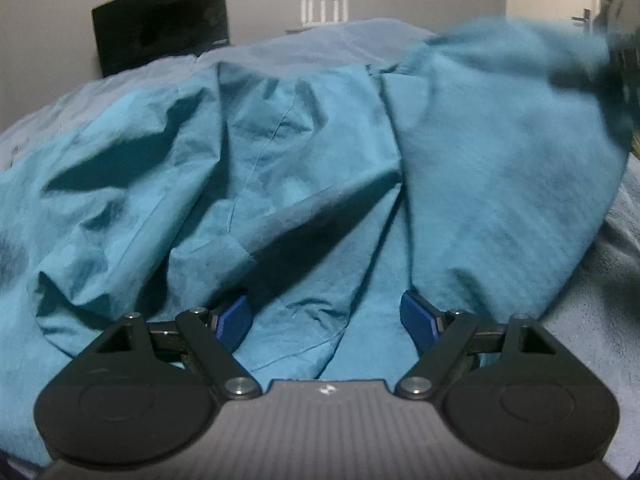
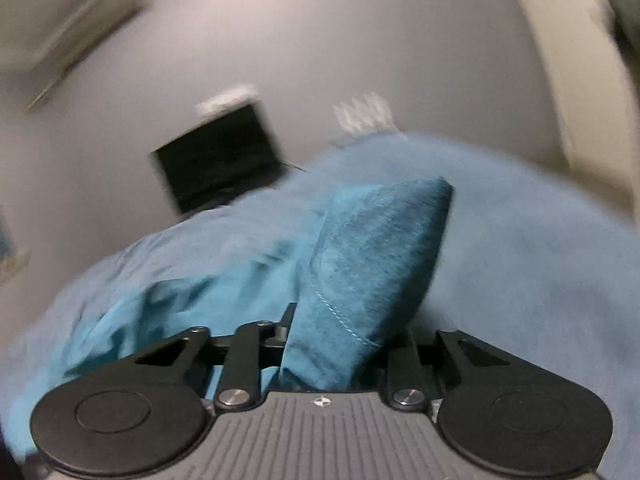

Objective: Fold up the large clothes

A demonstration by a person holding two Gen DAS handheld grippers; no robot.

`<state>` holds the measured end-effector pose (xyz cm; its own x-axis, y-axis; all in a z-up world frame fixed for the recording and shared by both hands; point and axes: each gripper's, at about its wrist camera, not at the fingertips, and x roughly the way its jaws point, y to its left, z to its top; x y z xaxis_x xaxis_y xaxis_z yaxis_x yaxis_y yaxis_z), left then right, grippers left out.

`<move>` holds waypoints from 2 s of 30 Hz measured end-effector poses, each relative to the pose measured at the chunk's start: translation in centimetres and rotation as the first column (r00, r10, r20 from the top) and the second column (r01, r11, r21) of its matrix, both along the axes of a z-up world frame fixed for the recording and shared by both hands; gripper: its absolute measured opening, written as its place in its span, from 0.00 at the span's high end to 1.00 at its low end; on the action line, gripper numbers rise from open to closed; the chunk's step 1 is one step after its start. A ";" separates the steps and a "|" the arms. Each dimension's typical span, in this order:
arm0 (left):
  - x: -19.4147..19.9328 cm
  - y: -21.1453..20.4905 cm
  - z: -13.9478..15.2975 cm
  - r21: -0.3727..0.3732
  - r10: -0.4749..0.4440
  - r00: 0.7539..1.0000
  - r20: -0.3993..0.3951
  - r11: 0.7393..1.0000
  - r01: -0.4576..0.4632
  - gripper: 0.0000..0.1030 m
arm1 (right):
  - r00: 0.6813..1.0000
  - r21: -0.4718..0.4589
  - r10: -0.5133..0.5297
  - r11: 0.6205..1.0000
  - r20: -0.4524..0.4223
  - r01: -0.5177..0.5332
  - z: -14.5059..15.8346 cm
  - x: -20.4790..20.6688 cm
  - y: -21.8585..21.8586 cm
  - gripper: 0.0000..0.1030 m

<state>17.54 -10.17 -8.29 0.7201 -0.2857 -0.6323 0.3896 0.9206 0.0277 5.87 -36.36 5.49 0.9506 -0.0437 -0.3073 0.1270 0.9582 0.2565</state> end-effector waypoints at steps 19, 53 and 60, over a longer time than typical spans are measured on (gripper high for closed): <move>-5.4 30.9 11.7 -0.408 0.498 0.867 0.019 0.796 -0.448 0.23 | 0.828 -0.558 0.553 0.661 -0.089 -0.502 4.1 5.5 31.0 0.81; -3.5 30.1 6.6 -0.431 0.337 0.912 -0.235 0.805 -0.408 0.83 | 0.865 -0.252 0.483 0.828 -0.136 -0.501 3.3 2.7 21.9 0.52; -5.1 30.4 6.7 -0.415 0.353 0.906 -0.236 0.806 -0.422 0.84 | 0.864 -0.164 0.463 0.854 -0.196 -0.494 0.9 8.9 20.7 0.54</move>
